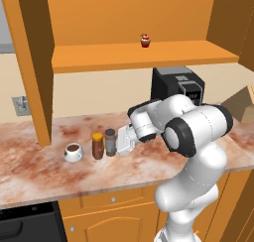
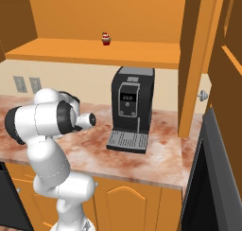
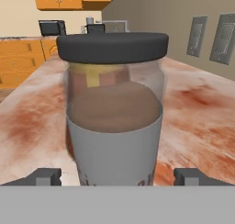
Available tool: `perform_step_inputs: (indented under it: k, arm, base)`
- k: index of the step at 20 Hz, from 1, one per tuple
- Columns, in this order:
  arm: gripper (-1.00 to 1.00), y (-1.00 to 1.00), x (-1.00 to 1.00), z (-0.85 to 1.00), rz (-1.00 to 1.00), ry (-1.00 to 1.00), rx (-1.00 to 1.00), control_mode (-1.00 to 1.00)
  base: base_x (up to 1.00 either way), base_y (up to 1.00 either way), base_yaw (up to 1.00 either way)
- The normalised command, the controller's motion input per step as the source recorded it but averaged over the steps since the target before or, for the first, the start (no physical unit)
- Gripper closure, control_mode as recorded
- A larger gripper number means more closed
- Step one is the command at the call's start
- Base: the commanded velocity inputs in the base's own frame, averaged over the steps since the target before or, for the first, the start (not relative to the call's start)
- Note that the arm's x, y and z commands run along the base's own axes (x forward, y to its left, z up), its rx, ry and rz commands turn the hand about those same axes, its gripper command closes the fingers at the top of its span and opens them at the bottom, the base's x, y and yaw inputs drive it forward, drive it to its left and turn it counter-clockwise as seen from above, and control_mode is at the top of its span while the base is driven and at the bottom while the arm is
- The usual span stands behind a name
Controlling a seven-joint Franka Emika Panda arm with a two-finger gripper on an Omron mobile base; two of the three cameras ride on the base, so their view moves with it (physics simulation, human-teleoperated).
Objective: Pick the cinnamon and honey bottle from the cabinet and place them next to the mug.
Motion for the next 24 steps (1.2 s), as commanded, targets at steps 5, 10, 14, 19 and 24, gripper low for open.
perform_step_inputs:
  k: [5, 10, 14, 19, 24]
  arm:
    - [-1.00, 0.00, -0.03, 0.20, 0.00, -0.06, 0.00, -1.00]
    - [-1.00, -0.09, 0.00, 0.70, -0.04, -0.15, 0.00, -1.00]
    - [-1.00, -0.13, -0.02, 0.68, -0.07, -0.15, 0.02, -1.00]
    - [-1.00, -0.13, -0.14, 0.62, -0.06, -0.07, 0.03, -1.00]
    - [-1.00, -0.16, -0.27, 0.40, -0.11, -0.01, 0.03, -1.00]
  base:
    - [0.00, 0.00, 0.00]
    - [0.00, 0.00, 0.00]
    - [0.00, 0.00, 0.00]
    - [0.00, 0.00, 0.00]
    - [0.00, 0.00, 0.00]
